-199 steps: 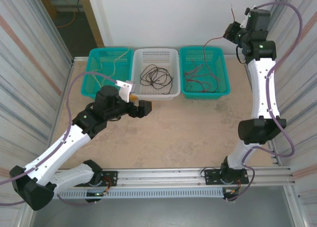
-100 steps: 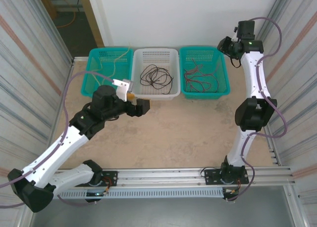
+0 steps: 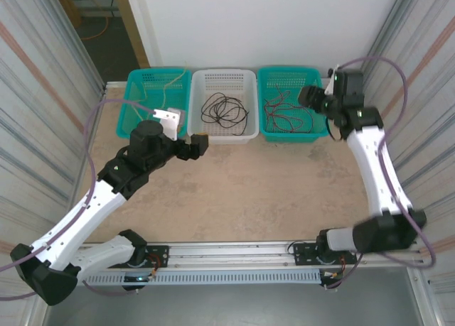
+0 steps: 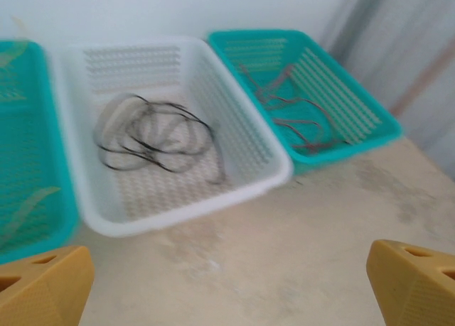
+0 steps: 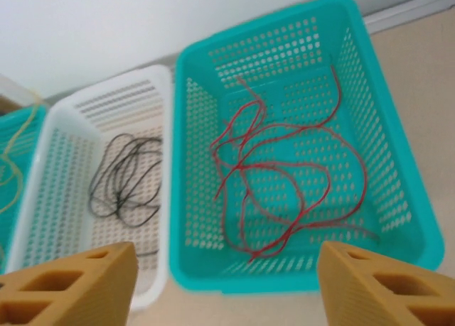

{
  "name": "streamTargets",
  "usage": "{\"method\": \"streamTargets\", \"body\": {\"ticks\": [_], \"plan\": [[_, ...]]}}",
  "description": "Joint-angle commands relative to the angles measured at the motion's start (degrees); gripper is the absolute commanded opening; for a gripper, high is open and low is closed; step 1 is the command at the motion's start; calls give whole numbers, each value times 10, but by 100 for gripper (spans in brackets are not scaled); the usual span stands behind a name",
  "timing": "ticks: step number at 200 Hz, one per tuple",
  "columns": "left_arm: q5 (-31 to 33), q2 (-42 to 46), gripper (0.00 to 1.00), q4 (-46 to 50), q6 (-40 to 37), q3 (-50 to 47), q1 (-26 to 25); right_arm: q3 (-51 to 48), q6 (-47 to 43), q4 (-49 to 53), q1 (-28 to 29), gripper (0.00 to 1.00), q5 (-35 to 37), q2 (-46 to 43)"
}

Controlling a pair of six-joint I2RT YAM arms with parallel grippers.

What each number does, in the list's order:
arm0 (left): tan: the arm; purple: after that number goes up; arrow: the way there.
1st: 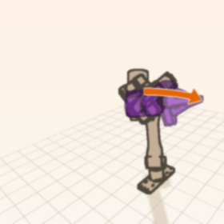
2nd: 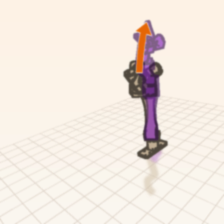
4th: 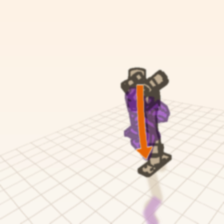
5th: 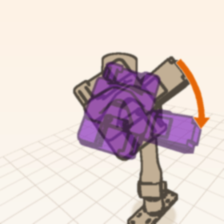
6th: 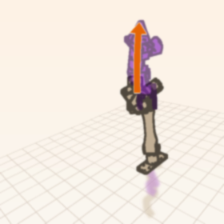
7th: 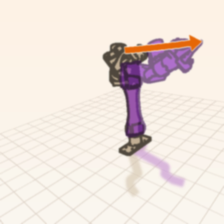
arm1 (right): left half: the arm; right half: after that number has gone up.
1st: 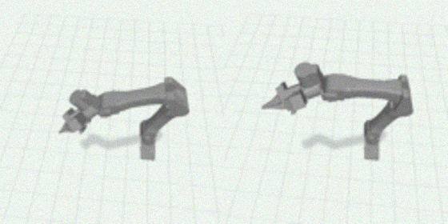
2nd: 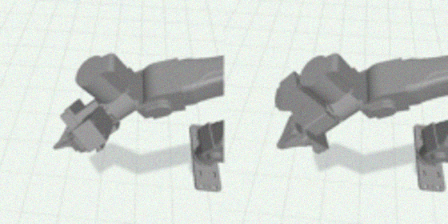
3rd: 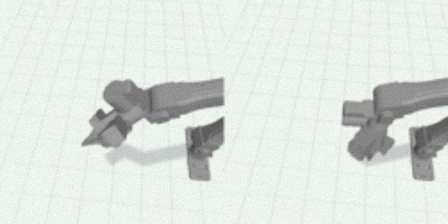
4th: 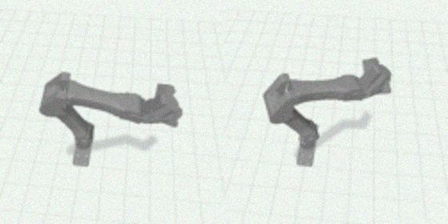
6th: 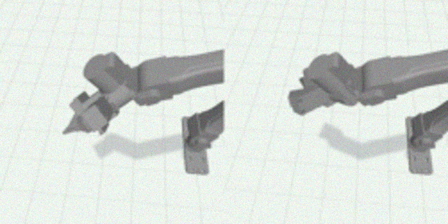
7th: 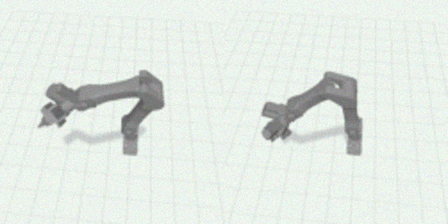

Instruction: Untangle the cables

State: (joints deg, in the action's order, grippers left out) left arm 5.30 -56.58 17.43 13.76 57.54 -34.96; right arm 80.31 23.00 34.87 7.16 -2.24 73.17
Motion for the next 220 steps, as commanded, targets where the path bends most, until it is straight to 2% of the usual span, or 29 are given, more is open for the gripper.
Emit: {"method": "streamTargets", "body": {"ticks": [1, 2, 7, 9, 16, 32, 57, 75, 90, 107, 127, 146, 152, 175, 183, 193, 206, 220], "plan": [[178, 4, 99, -76, -48, -43, 8, -115, -12, -70, 44, 82, 91, -120], [183, 3, 99, -82, -51, -47, 8, -115, -12, -70, 44, 82, 91, -120], [201, -3, 99, -115, -78, -68, 12, -146, -11, -80, 52, 98, 92, -148], [207, -4, 99, -128, -92, -80, 13, -156, -11, -84, 53, 100, 91, -158], [231, -12, 99, -173, -138, -111, 14, -205, -4, -98, 56, 99, 85, -198], [318, -30, 99, -243, -175, -167, 29, -312, 47, -135, 56, 99, 104, -268], [339, -45, 99, -212, -107, -209, 103, -476, 130, -156, 54, 99, 220, -336], [312, -46, 99, -270, -117, -271, 146, -554, 115, -166, 49, 99, 290, -361], [295, -67, 99, -332, -146, -310, 166, -582, 74, -192, 53, 99, 334, -374], [250, -105, 99, -376, -156, -319, 194, -589, 94, -217, 46, 99, 382, -370], [212, -144, 99, -450, -154, -337, 221, -584, 42, -278, 41, 99, 428, -325], [183, -175, 99, -495, -124, -346, 257, -584, -42, -363, 37, 99, 465, -237], [173, -177, 99, -484, -118, -340, 265, -586, -64, -396, 30, 99, 461, -205], [125, -190, 99, -553, -139, -356, 290, -594, -91, -482, -17, 99, 384, -92], [115, -191, 99, -572, -144, -364, 295, -577, -89, -468, -26, 99, 358, -73], [103, -211, 99, -639, -152, -387, 300, -584, -108, -521, -24, 99, 344, -60], [99, -256, 99, -730, -156, -406, 304, -614, -134, -629, -27, 99, 289, -52], [38, -263, 99, -680, -172, -386, 304, -634, -157, -719, -40, 99, 224, -32]]}}
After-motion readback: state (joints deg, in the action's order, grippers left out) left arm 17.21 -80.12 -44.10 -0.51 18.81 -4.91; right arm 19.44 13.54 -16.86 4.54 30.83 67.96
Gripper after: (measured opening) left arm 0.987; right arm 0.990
